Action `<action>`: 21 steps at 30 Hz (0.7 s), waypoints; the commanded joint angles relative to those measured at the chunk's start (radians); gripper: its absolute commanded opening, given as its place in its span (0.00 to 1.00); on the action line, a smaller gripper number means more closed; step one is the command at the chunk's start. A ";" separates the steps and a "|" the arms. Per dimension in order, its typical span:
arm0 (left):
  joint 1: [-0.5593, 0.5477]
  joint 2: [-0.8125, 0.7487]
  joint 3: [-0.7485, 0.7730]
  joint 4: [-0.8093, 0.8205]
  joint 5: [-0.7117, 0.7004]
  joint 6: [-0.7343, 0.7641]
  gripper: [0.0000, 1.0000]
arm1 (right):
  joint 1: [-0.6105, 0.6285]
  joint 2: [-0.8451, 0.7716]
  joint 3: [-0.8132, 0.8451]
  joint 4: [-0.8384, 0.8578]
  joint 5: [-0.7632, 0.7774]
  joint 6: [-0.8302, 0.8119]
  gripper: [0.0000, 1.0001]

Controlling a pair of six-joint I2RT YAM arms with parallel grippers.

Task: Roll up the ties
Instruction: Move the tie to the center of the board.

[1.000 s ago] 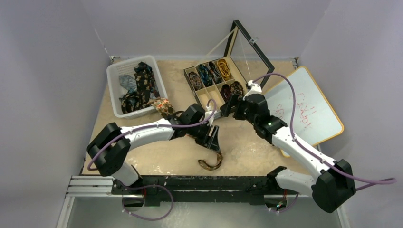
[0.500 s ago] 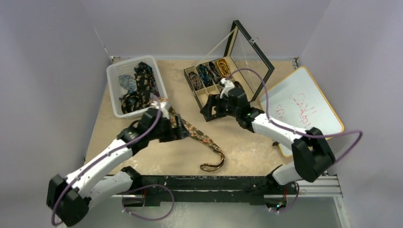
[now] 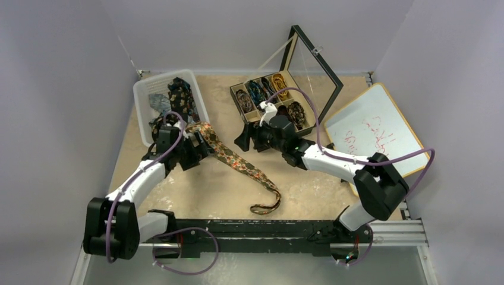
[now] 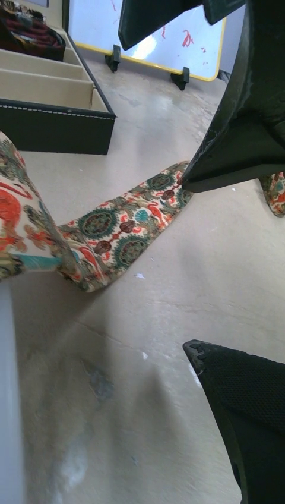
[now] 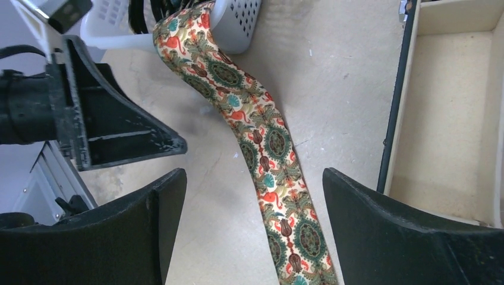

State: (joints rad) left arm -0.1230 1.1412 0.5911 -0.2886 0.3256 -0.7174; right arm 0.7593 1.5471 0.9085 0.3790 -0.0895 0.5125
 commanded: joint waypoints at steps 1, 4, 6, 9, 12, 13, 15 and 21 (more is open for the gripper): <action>0.011 0.056 -0.051 0.331 0.101 0.045 0.93 | -0.001 -0.048 -0.017 0.043 0.025 0.010 0.87; 0.011 0.129 -0.086 0.485 0.102 0.045 0.93 | -0.001 -0.050 -0.023 0.021 0.026 0.007 0.87; 0.011 0.176 -0.094 0.596 0.102 0.060 0.92 | -0.002 -0.052 -0.023 0.005 0.032 0.003 0.87; 0.011 0.253 -0.090 0.709 0.100 0.078 0.91 | -0.002 -0.058 -0.023 -0.017 0.036 -0.001 0.87; 0.011 0.335 -0.064 0.773 0.126 0.101 0.86 | -0.002 -0.068 -0.021 -0.048 0.040 -0.002 0.87; 0.011 0.360 -0.054 0.793 0.138 0.104 0.82 | -0.001 -0.073 -0.024 -0.054 0.042 -0.001 0.87; 0.011 0.405 -0.037 0.826 0.185 0.111 0.72 | -0.001 -0.084 -0.030 -0.064 0.042 -0.001 0.87; 0.010 0.375 -0.051 0.852 0.195 0.088 0.34 | 0.000 -0.106 -0.036 -0.097 0.064 0.003 0.88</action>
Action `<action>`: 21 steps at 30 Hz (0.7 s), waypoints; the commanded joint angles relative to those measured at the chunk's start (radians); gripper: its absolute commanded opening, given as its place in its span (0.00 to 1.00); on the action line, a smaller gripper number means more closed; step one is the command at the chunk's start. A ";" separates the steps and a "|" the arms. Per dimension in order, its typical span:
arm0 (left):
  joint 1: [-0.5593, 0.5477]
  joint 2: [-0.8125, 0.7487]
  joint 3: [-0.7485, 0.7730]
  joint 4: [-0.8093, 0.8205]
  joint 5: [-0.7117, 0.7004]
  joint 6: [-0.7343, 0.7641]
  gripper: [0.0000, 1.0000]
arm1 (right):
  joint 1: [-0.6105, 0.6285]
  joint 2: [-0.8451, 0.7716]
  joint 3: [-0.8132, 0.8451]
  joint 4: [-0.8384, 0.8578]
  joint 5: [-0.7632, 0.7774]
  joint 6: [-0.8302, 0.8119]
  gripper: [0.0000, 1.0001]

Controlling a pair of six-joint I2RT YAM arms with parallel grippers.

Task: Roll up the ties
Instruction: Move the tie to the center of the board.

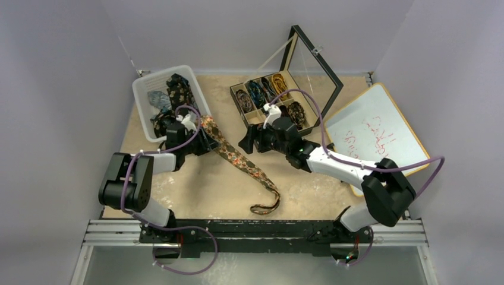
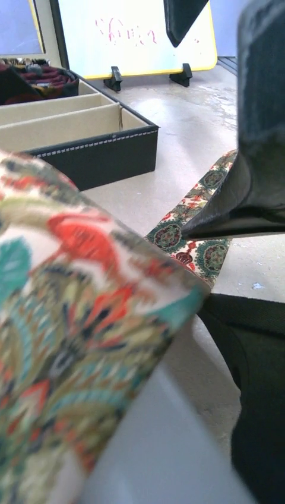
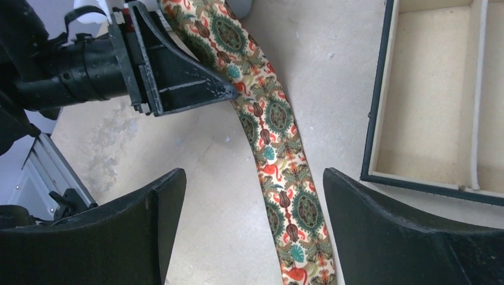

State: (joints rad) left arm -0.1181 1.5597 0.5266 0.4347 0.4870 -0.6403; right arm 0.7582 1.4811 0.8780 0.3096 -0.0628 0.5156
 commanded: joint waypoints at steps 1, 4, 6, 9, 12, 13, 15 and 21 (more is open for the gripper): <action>0.005 -0.058 0.016 0.130 0.035 0.011 0.31 | 0.000 -0.041 -0.005 -0.031 0.039 0.000 0.88; 0.005 -0.083 0.042 0.114 0.065 0.019 0.16 | 0.000 -0.044 -0.002 -0.037 0.042 -0.001 0.88; 0.004 -0.106 0.065 0.070 0.090 0.037 0.02 | 0.000 -0.044 0.001 -0.041 0.050 0.000 0.88; -0.023 -0.159 0.081 0.020 0.119 0.065 0.00 | 0.000 -0.053 0.016 -0.073 0.097 0.014 0.88; -0.115 -0.212 0.116 -0.076 0.065 0.125 0.00 | -0.003 -0.093 0.008 -0.089 0.183 0.051 0.88; -0.160 -0.224 0.130 -0.104 0.043 0.141 0.00 | -0.007 -0.110 0.006 -0.096 0.217 0.065 0.88; -0.236 -0.234 0.153 -0.127 0.035 0.156 0.00 | -0.020 -0.141 0.009 -0.136 0.289 0.109 0.88; -0.492 -0.185 0.270 -0.200 0.005 0.183 0.00 | -0.191 -0.318 -0.026 -0.252 0.359 0.221 0.89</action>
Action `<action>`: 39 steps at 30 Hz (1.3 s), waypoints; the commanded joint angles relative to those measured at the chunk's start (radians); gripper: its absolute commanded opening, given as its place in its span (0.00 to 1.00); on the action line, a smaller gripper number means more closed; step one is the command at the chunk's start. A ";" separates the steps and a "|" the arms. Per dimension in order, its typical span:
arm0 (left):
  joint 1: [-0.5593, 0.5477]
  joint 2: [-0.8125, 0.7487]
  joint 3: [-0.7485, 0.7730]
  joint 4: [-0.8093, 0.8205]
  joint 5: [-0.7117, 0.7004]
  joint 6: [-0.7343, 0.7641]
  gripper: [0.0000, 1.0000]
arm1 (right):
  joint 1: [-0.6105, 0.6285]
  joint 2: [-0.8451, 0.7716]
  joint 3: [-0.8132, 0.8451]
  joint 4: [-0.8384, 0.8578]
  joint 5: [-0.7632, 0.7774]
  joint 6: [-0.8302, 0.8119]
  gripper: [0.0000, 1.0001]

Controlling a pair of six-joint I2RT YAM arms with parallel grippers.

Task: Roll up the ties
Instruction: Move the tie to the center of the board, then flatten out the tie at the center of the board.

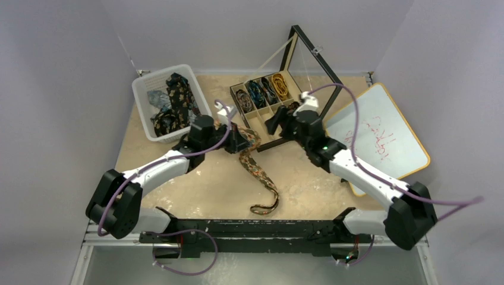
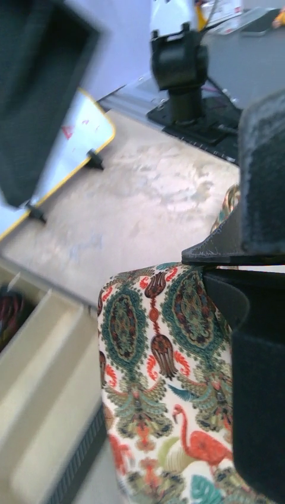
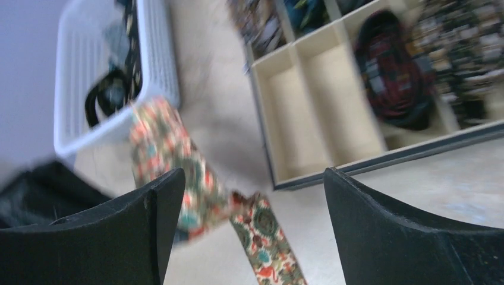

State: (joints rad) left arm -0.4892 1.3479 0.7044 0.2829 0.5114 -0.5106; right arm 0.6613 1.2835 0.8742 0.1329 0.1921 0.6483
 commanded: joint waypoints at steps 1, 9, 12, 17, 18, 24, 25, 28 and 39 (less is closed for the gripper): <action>-0.168 0.053 0.124 -0.066 -0.025 0.059 0.00 | -0.114 -0.153 -0.031 -0.096 0.120 0.098 0.89; -0.502 0.361 0.387 -0.154 -0.080 0.077 0.11 | -0.194 -0.359 -0.100 -0.293 0.266 0.157 0.94; -0.517 0.407 0.409 -0.152 -0.024 0.050 0.45 | -0.209 -0.376 -0.129 -0.323 0.218 0.155 0.94; -0.537 0.299 0.371 -0.296 -0.056 0.047 0.83 | -0.215 -0.319 -0.167 -0.344 0.087 0.168 0.98; -0.537 0.243 0.335 -0.322 -0.060 0.035 0.83 | -0.215 -0.304 -0.176 -0.344 0.062 0.176 0.99; -0.535 -0.038 0.091 -0.476 -0.314 -0.204 0.87 | -0.214 -0.138 -0.190 -0.384 -0.052 0.190 0.96; -0.535 -0.072 0.055 -0.528 -0.361 -0.277 0.88 | -0.213 -0.101 -0.193 -0.363 -0.064 0.164 0.95; -0.535 -0.126 -0.007 -0.577 -0.383 -0.399 0.89 | -0.212 -0.030 -0.205 -0.342 -0.133 0.141 0.91; -0.535 -0.040 -0.118 -0.559 -0.373 -0.671 0.90 | -0.206 0.116 -0.198 -0.311 -0.058 0.122 0.86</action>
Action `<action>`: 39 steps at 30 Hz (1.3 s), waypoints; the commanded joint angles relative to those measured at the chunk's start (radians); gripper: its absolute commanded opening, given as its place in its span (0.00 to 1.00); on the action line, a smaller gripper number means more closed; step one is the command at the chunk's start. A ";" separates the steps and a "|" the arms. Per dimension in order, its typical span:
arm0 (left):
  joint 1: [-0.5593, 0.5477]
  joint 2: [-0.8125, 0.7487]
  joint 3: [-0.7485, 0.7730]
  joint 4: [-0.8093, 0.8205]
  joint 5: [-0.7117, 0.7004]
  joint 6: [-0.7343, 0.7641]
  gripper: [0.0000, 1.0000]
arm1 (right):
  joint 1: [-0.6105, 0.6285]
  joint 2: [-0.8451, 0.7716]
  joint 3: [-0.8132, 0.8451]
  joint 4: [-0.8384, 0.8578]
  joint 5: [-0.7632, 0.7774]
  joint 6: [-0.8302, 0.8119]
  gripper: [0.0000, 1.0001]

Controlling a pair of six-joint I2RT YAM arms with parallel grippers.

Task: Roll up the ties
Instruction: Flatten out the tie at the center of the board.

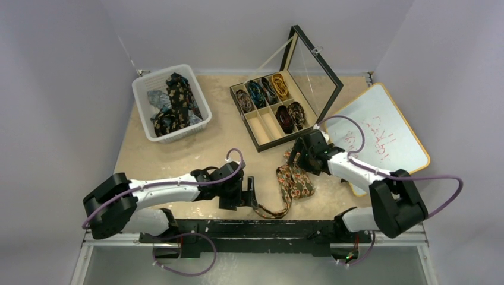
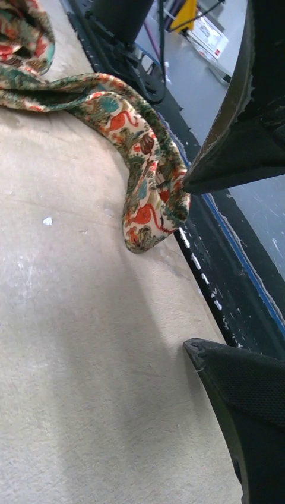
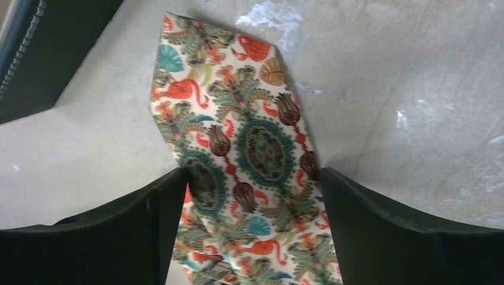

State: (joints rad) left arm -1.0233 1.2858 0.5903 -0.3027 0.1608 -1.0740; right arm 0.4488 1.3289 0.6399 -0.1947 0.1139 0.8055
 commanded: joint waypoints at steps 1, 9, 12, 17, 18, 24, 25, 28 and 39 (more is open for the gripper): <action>-0.001 0.031 -0.004 0.032 -0.029 -0.117 0.90 | 0.011 0.094 0.048 0.017 0.020 -0.049 0.86; -0.003 0.114 -0.047 0.160 0.012 -0.151 0.84 | 0.085 0.179 0.100 -0.018 0.134 -0.043 0.75; -0.003 0.148 -0.051 0.172 0.017 -0.143 0.75 | 0.122 0.181 0.114 -0.034 0.181 -0.029 0.65; -0.005 0.213 -0.045 0.219 0.051 -0.134 0.49 | 0.146 0.178 0.131 -0.044 0.215 -0.011 0.51; -0.006 0.226 -0.042 0.221 0.050 -0.138 0.45 | 0.146 0.174 0.132 -0.041 0.210 -0.011 0.49; -0.006 0.214 -0.017 0.213 -0.004 -0.128 0.03 | 0.146 0.113 0.131 -0.030 0.196 -0.028 0.30; -0.006 0.201 -0.009 0.206 -0.019 -0.115 0.00 | 0.147 0.100 0.130 -0.022 0.176 -0.032 0.26; -0.005 0.152 0.029 0.110 -0.110 -0.081 0.00 | 0.145 0.060 0.137 -0.007 0.146 -0.053 0.16; 0.196 -0.366 0.055 -0.141 -0.434 0.173 0.00 | 0.026 -0.334 0.055 0.171 0.139 0.061 0.16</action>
State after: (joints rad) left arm -0.8494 1.0840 0.6147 -0.3679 -0.0967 -1.0554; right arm 0.5175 1.1515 0.7475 -0.1356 0.2173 0.7971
